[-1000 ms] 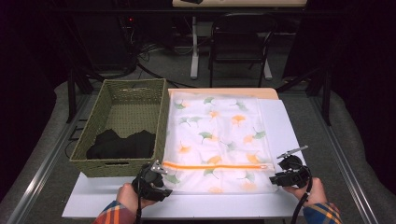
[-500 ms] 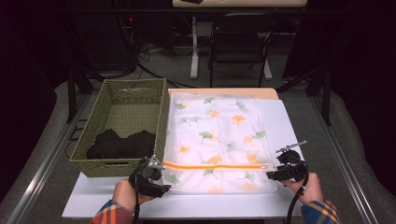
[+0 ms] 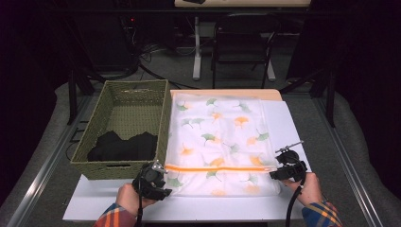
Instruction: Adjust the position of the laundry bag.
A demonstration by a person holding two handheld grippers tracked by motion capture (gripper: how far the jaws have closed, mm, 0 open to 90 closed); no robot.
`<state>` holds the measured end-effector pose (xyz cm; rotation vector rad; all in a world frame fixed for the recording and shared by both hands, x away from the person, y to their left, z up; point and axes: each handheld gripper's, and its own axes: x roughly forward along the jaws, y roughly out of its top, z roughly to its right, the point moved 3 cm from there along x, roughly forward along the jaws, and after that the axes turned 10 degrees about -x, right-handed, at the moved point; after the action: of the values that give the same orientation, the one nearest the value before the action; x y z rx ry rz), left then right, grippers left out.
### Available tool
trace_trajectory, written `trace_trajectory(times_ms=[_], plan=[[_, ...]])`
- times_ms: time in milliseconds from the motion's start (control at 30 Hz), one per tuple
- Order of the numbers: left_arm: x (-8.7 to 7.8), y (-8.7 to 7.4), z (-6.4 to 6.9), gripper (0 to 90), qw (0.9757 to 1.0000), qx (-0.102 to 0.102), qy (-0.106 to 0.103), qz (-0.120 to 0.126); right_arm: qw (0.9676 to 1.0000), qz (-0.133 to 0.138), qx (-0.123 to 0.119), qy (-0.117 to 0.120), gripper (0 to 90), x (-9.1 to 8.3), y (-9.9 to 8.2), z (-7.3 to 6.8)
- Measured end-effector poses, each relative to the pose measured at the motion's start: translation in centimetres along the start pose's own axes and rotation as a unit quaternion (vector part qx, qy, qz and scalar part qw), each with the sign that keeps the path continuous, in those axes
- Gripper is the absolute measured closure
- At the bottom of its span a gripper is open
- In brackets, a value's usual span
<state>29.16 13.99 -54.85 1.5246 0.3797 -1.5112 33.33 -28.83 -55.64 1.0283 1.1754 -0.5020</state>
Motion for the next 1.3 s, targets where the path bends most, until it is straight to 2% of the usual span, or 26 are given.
trace_trajectory(times_ms=[133, 267, 333, 533, 733, 800, 1033, 1167, 1300], plan=[[0.4, -0.1, 0.0, 65.5, 1.0000, 0.005, 0.002, 0.001, 0.9999, -0.008, -0.005, -0.005, 61.7, 0.1, -0.3, -0.1], [0.6, -0.1, 0.1, 72.1, 0.9999, 0.009, 0.003, -0.004, 0.9999, -0.007, -0.006, -0.011, 70.8, 0.0, -0.4, -0.1], [0.7, -0.2, 0.0, 75.0, 1.0000, 0.007, 0.003, -0.004, 0.9999, -0.011, 0.005, -0.010, 75.2, -0.1, -0.5, -0.2], [1.1, -0.2, -0.2, 82.9, 1.0000, -0.002, 0.001, -0.002, 1.0000, 0.000, -0.001, -0.002, 85.1, -0.1, -0.6, 0.0], [1.3, -0.1, -0.2, 85.5, 1.0000, -0.003, -0.002, 0.000, 1.0000, 0.008, -0.001, -0.002, 86.8, -0.2, -0.6, 0.2], [1.3, -0.2, -0.1, 85.9, 0.9999, -0.005, -0.012, 0.000, 0.9999, 0.012, -0.003, -0.005, 86.9, -0.4, -0.6, 0.4], [1.3, -0.5, 0.7, 86.8, 0.9999, 0.003, -0.014, -0.004, 0.9999, 0.014, -0.004, -0.006, 86.9, -0.7, -0.6, 0.8], [0.9, -0.7, 0.5, 86.9, 0.9999, 0.005, -0.010, -0.007, 0.9998, 0.014, -0.012, 0.001, 86.8, -0.6, -0.5, 0.8], [0.8, -0.9, -0.1, 86.7, 0.9999, -0.006, -0.014, -0.003, 0.9998, 0.010, -0.015, 0.010, 86.7, -0.7, -0.5, 0.3]])
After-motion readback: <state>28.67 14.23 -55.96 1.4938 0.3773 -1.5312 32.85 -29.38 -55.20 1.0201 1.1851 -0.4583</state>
